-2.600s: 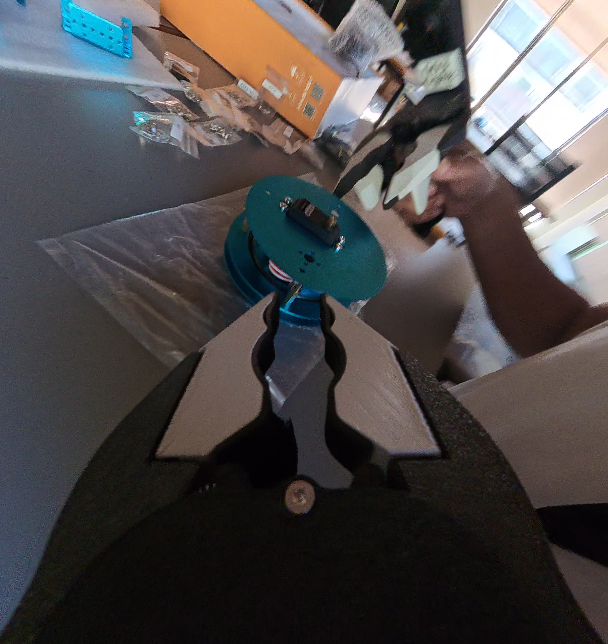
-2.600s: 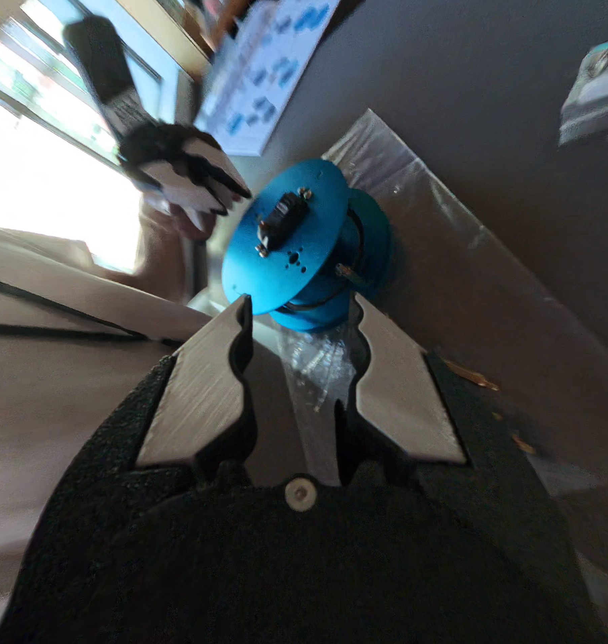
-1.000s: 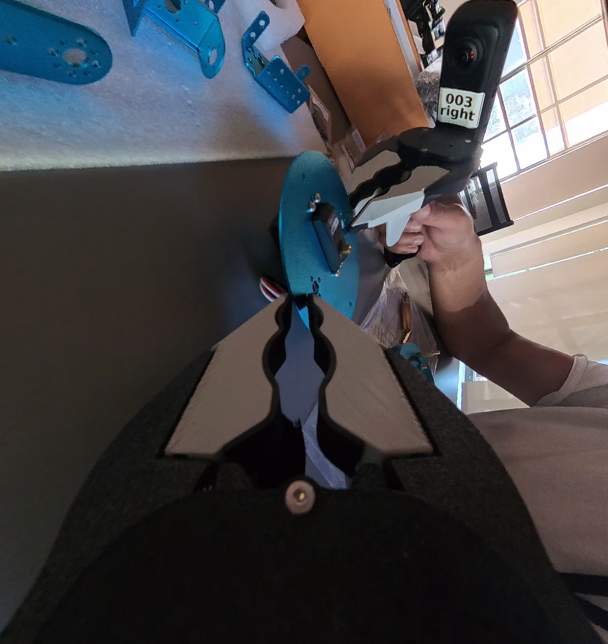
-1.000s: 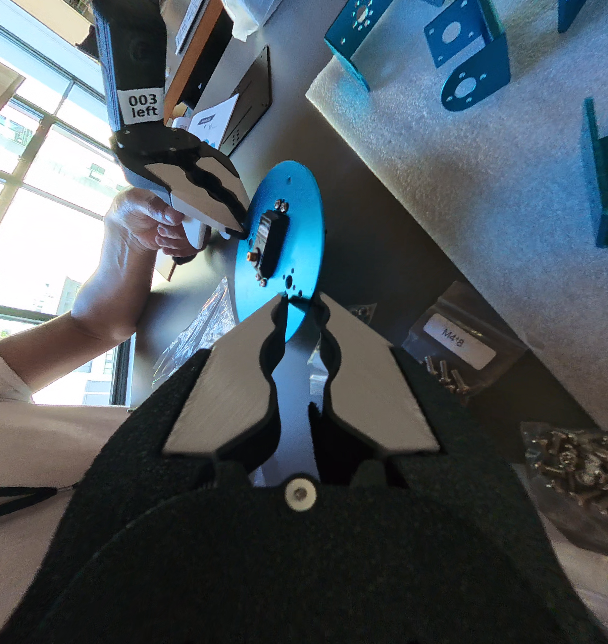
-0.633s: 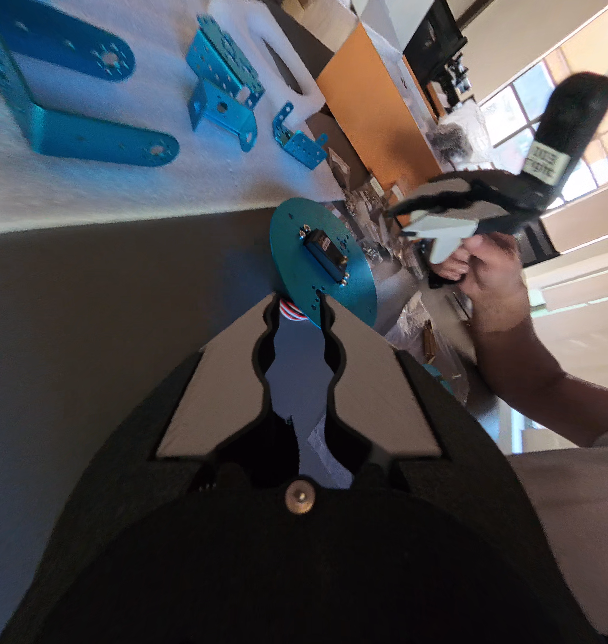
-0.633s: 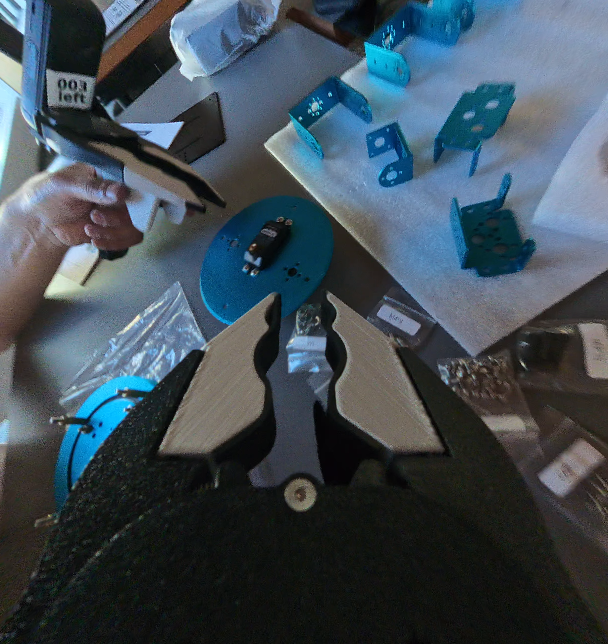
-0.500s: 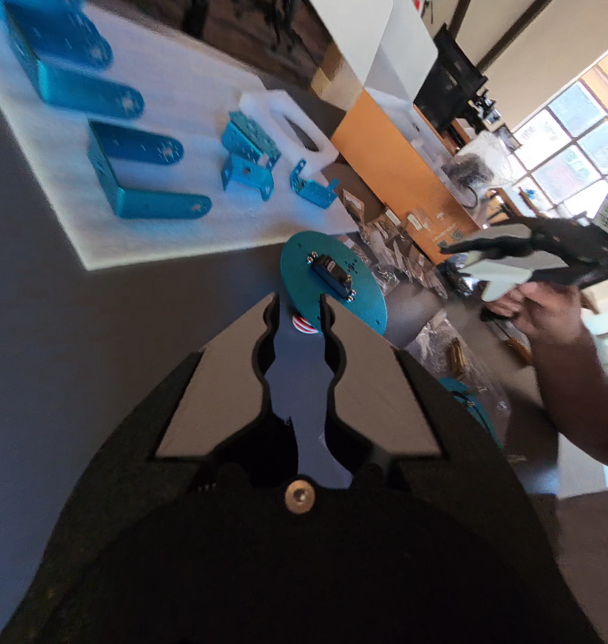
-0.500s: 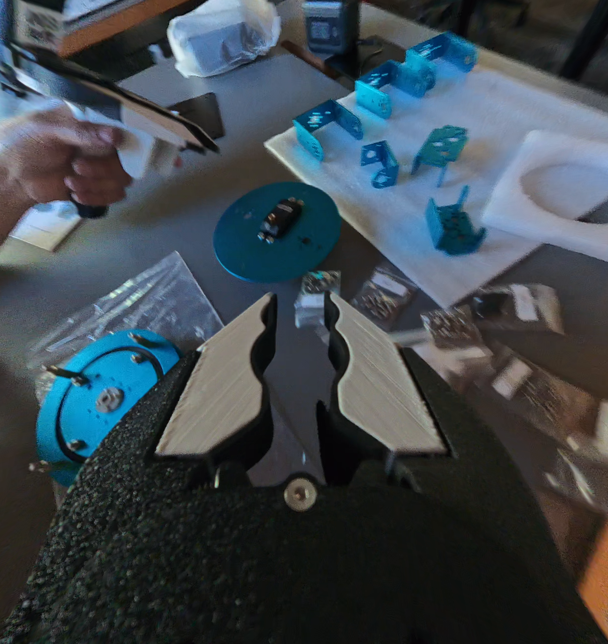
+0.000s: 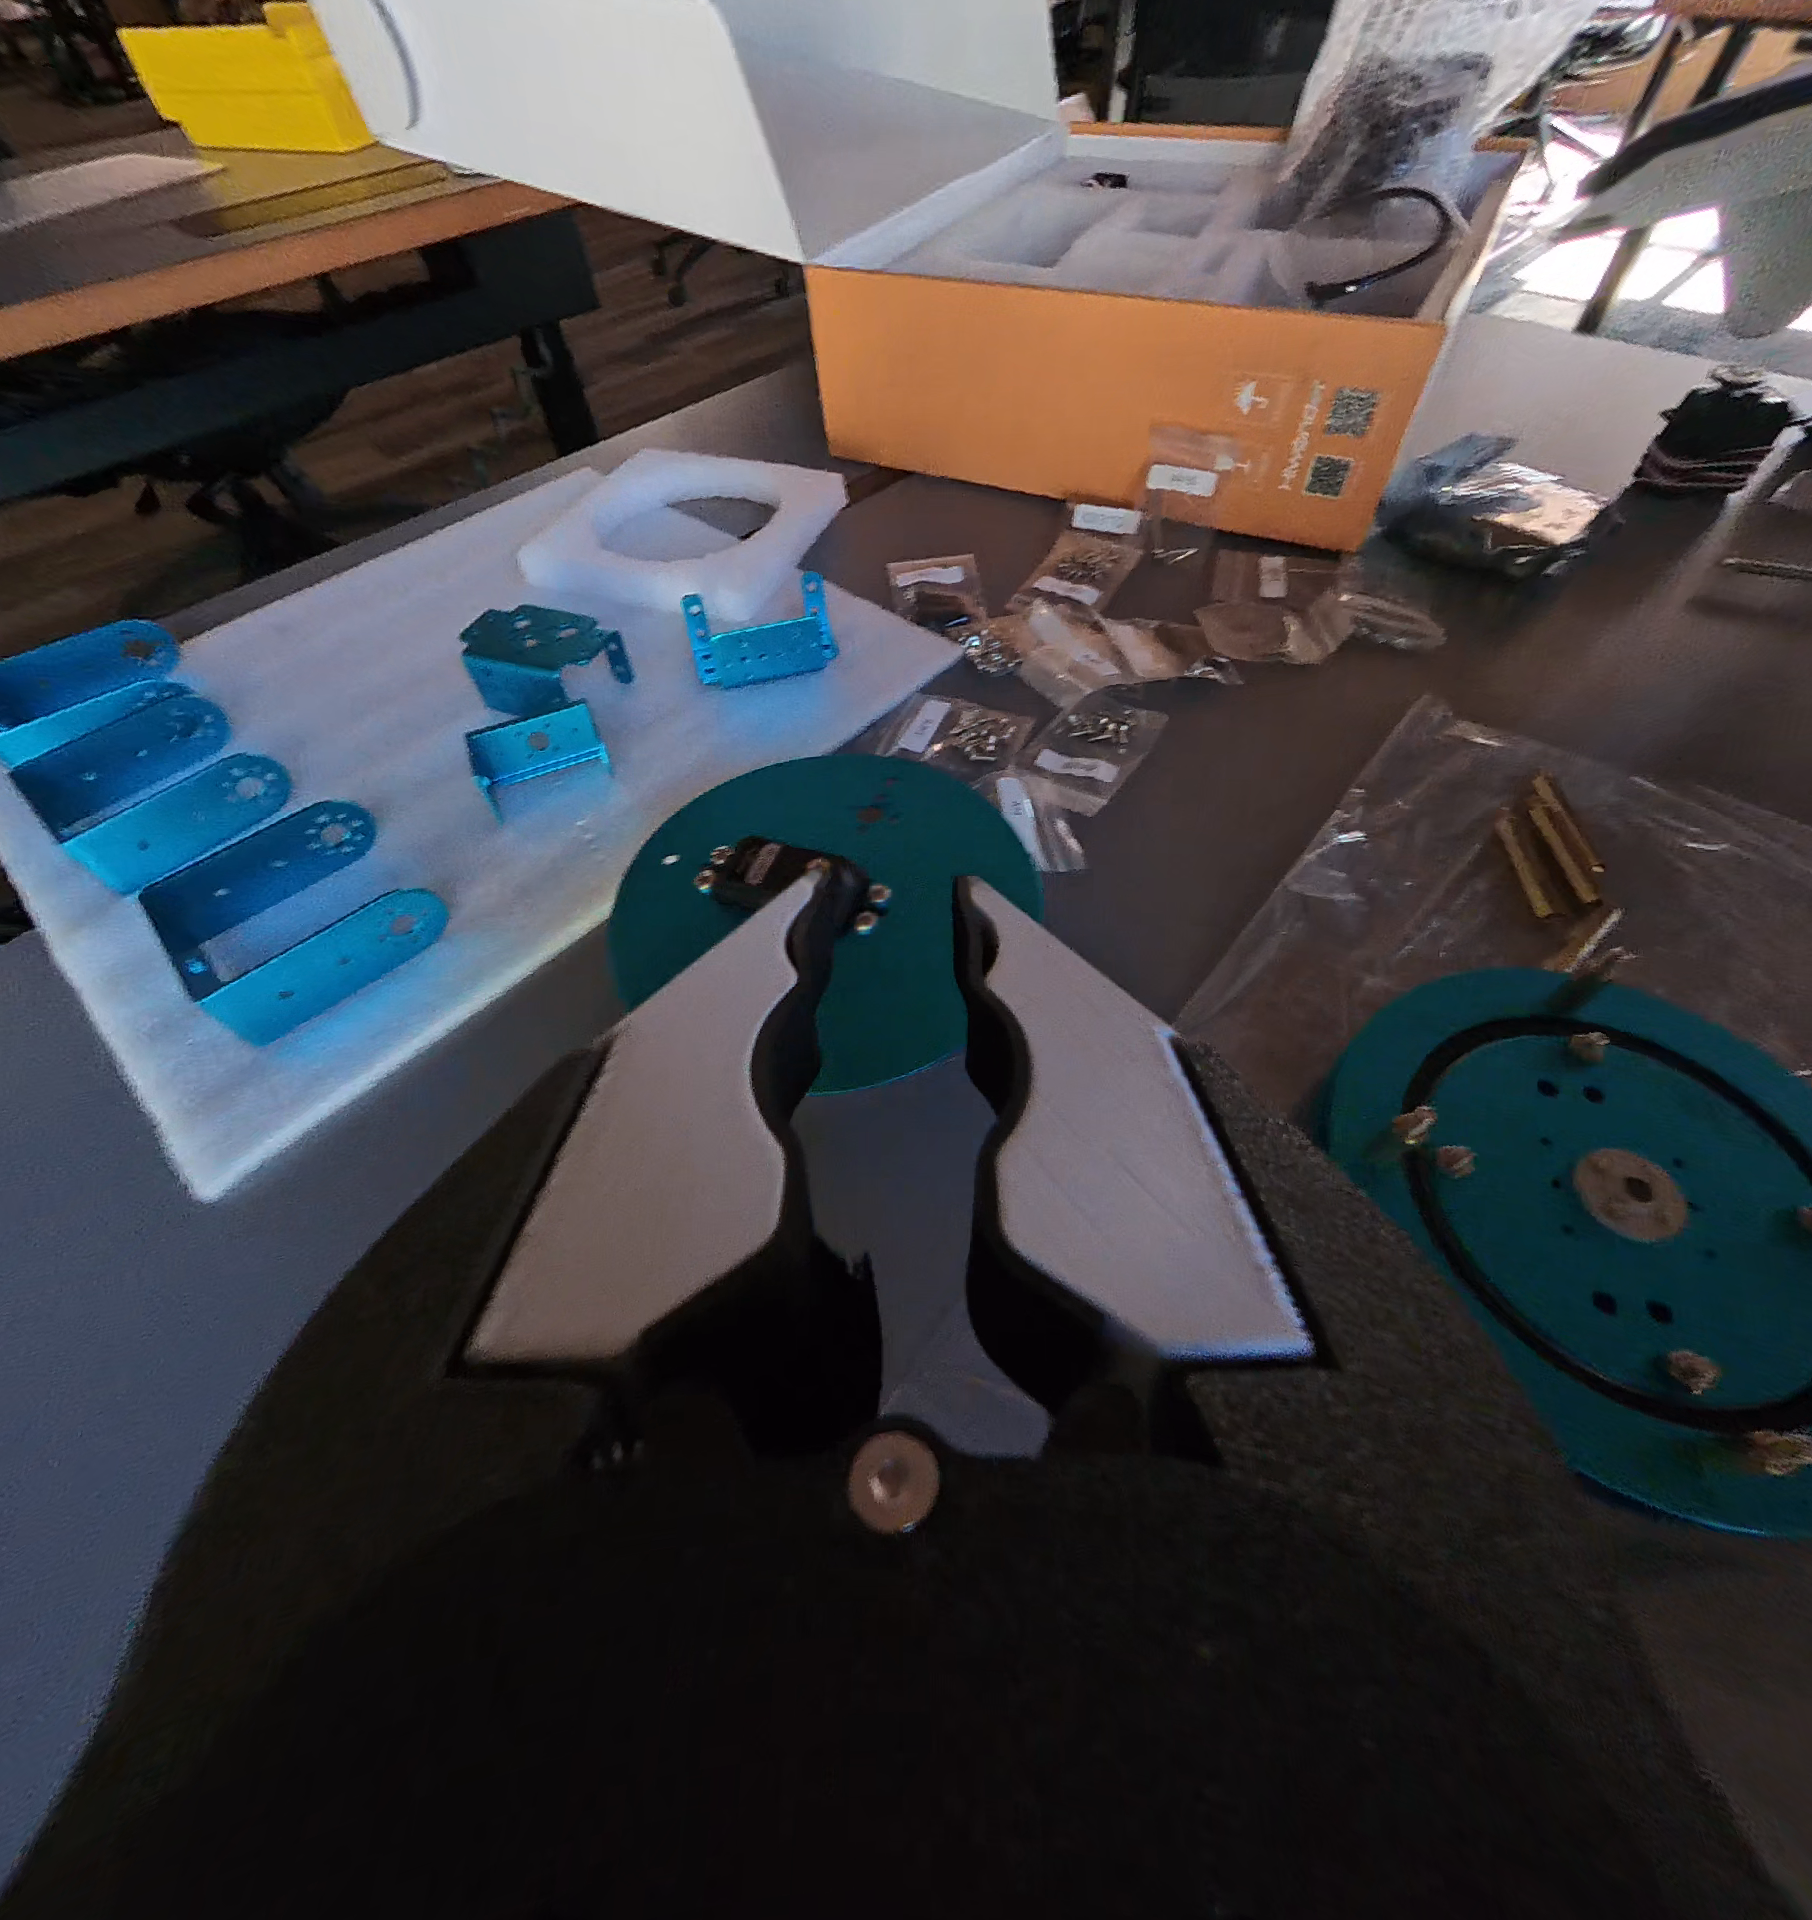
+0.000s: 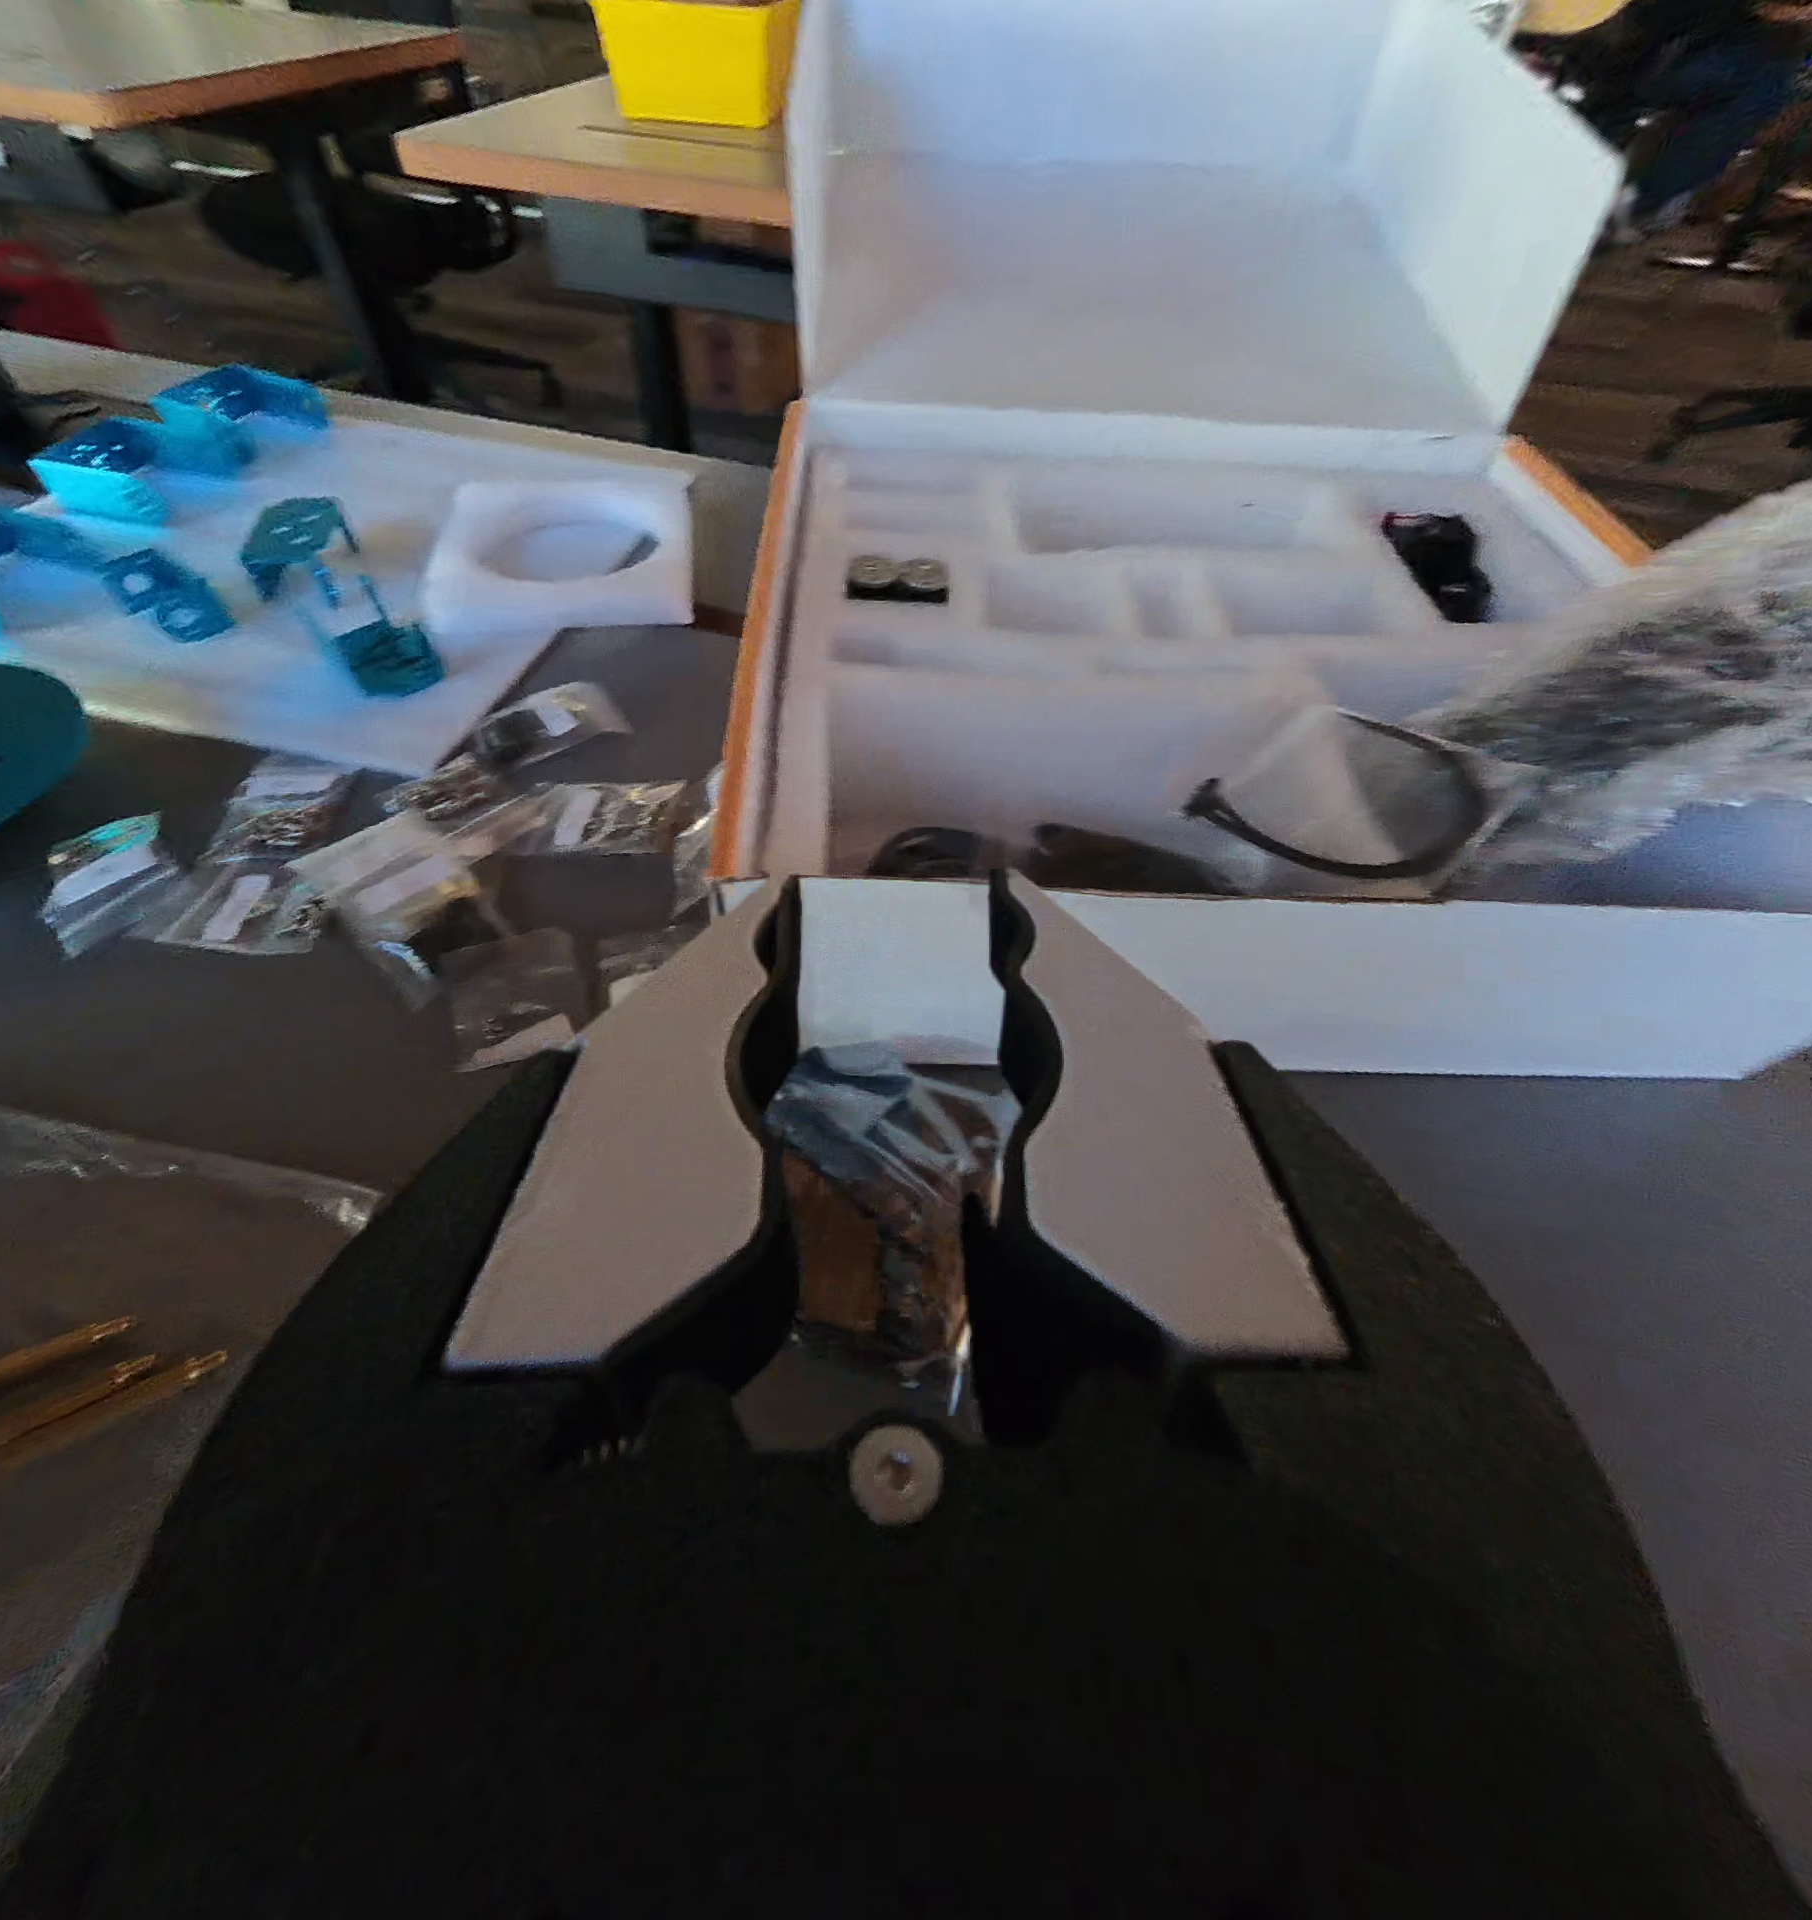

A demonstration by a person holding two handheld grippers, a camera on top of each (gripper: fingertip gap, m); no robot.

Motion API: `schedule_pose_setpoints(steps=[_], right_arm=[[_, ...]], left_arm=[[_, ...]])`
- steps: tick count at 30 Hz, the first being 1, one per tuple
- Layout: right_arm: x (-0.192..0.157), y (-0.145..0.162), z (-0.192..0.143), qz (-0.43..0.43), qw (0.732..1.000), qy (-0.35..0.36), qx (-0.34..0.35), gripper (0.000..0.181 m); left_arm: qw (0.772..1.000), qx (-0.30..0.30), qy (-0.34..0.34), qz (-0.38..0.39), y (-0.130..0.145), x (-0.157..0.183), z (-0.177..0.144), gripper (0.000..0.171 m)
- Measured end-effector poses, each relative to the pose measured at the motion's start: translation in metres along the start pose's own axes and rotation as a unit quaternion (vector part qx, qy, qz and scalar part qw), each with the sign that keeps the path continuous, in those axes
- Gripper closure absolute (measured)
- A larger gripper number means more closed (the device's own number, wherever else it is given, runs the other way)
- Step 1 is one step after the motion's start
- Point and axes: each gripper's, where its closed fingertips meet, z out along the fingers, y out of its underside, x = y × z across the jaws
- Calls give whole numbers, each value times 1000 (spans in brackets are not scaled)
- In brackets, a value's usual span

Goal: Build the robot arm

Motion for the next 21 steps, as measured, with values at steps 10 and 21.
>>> schedule_pose_setpoints(steps=[10,21], right_arm=[[3,0,-8,-1,1000,12,-6,145],[-8,5,-3,-9,1000,-9,-20,147]], left_arm=[[999,7,22,-27,-3,14,7,150],[999,18,-1,-32,-11,4,-4,150]])
